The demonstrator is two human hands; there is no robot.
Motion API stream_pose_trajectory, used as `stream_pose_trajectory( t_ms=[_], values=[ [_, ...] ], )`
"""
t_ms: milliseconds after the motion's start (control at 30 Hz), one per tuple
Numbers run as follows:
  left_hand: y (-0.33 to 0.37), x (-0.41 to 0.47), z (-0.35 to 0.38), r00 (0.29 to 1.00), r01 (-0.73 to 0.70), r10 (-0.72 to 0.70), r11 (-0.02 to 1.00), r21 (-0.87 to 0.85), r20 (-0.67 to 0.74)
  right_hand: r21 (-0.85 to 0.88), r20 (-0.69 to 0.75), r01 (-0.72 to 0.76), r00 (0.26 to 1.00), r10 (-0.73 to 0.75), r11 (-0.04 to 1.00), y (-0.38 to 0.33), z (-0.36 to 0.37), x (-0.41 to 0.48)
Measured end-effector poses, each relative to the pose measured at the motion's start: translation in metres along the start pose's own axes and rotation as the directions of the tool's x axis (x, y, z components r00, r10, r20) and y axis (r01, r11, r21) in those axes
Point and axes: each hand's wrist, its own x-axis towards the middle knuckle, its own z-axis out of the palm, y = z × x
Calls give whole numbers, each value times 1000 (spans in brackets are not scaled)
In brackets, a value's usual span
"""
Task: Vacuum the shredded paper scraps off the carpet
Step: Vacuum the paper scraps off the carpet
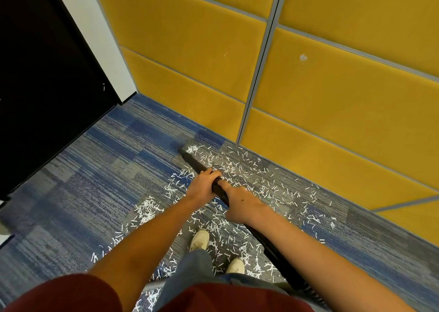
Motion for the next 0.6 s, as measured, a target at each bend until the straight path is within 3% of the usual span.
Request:
stream_pose_trajectory(
  t_ms=[600],
  values=[
    [68, 1, 39, 982, -150, 154, 988, -46, 107, 94, -46, -102, 993, 106, 990, 57, 11, -48]
  ],
)
